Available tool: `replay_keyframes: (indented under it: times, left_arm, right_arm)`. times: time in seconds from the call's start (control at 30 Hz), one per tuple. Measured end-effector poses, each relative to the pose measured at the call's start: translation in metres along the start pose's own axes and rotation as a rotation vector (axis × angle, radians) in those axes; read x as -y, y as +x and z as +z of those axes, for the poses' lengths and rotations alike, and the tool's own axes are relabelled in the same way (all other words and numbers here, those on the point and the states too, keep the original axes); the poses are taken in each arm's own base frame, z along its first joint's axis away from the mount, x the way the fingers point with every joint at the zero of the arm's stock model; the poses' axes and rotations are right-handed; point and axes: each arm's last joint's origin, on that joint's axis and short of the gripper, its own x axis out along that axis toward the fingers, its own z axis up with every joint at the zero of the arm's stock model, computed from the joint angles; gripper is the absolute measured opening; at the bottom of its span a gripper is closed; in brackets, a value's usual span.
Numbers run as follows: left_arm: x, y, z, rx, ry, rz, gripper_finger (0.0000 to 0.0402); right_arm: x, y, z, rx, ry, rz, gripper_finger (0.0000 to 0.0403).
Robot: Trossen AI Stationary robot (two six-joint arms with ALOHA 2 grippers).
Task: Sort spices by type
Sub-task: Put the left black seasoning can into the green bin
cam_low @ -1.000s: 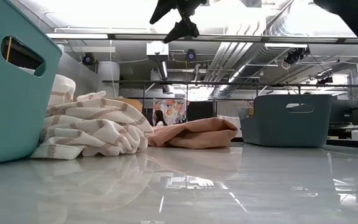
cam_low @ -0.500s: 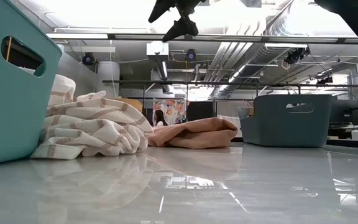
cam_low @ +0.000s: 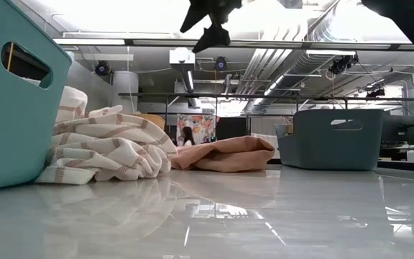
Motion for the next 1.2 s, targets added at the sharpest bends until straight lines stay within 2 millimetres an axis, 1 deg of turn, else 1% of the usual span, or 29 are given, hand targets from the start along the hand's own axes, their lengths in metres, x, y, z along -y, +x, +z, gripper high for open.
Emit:
replay_keyframes:
  times: [0.1,0.2,0.27,0.37,0.4,0.43,0.5,0.57,0.63,0.7,0.77,0.8,0.87,0.97,1.0,1.03,1.07,1.13,1.2]
  left_arm:
    - [0.017,0.028,-0.015,0.070,0.074,-0.109,0.0216]
    - [0.024,0.061,-0.040,0.062,0.097,-0.128,0.0216]
    - [0.030,0.077,-0.048,0.072,-0.046,-0.155,0.0216]
    - [0.038,0.095,-0.054,0.087,-0.365,-0.197,0.0216]
    - [0.040,0.101,-0.056,0.081,-0.444,-0.215,0.0216]
    - [0.041,0.106,-0.057,0.071,-0.493,-0.228,0.0216]
    - [0.043,0.112,-0.061,0.058,-0.536,-0.242,0.0216]
    - [0.043,0.117,-0.066,0.036,-0.573,-0.242,0.0216]
    - [0.043,0.121,-0.069,0.003,-0.570,-0.241,0.0216]
    - [0.037,0.124,-0.071,-0.112,-0.562,-0.230,0.0213]
    - [0.026,0.123,-0.076,-0.261,-0.539,-0.155,0.0199]
    - [0.018,0.121,-0.078,-0.331,-0.521,-0.092,0.0186]
    - [0.003,0.111,-0.079,-0.455,-0.457,0.073,0.0145]
    - [-0.013,0.090,-0.081,-0.581,-0.293,0.334,0.0045]
    - [-0.014,0.085,-0.084,-0.601,-0.236,0.387,0.0024]
    - [-0.013,0.082,-0.088,-0.612,-0.199,0.409,0.0015]
    - [-0.011,0.082,-0.092,-0.626,-0.171,0.407,0.0014]
    - [-0.004,0.086,-0.104,-0.672,-0.122,0.381,0.0007]
    - [0.000,0.092,-0.121,-0.759,-0.070,0.378,0.0002]
  right_arm:
    - [0.004,-0.001,-0.003,-0.035,-0.016,-0.007,0.0336]
    - [0.007,-0.001,-0.005,-0.055,-0.033,-0.011,0.0336]
    - [0.009,-0.002,-0.005,-0.062,-0.046,-0.012,0.0336]
    - [0.013,-0.002,-0.005,-0.061,-0.060,-0.011,0.0336]
    - [0.014,-0.003,-0.005,-0.060,-0.063,-0.009,0.0336]
    - [0.015,-0.003,-0.005,-0.060,-0.062,-0.006,0.0336]
    - [0.017,-0.003,-0.004,-0.059,-0.064,0.002,0.0336]
    - [0.018,-0.004,-0.004,-0.059,-0.071,0.015,0.0336]
    - [0.019,-0.004,-0.004,-0.058,-0.073,0.017,0.0336]
    - [0.019,-0.004,-0.004,-0.058,-0.077,0.018,0.0336]
    - [0.019,-0.004,-0.004,-0.056,-0.077,0.018,0.0336]
    - [0.019,-0.004,-0.004,-0.055,-0.078,0.018,0.0336]
    - [0.019,-0.004,-0.004,-0.054,-0.077,0.020,0.0336]
    - [0.019,-0.004,-0.004,-0.056,-0.071,0.021,0.0336]
    - [0.019,-0.004,-0.004,-0.058,-0.070,0.021,0.0336]
    - [0.018,-0.004,-0.004,-0.059,-0.069,0.022,0.0336]
    - [0.018,-0.004,-0.004,-0.060,-0.067,0.022,0.0336]
    - [0.018,-0.004,-0.005,-0.063,-0.051,0.022,0.0336]
    - [0.018,-0.004,-0.005,-0.063,-0.044,0.021,0.0336]
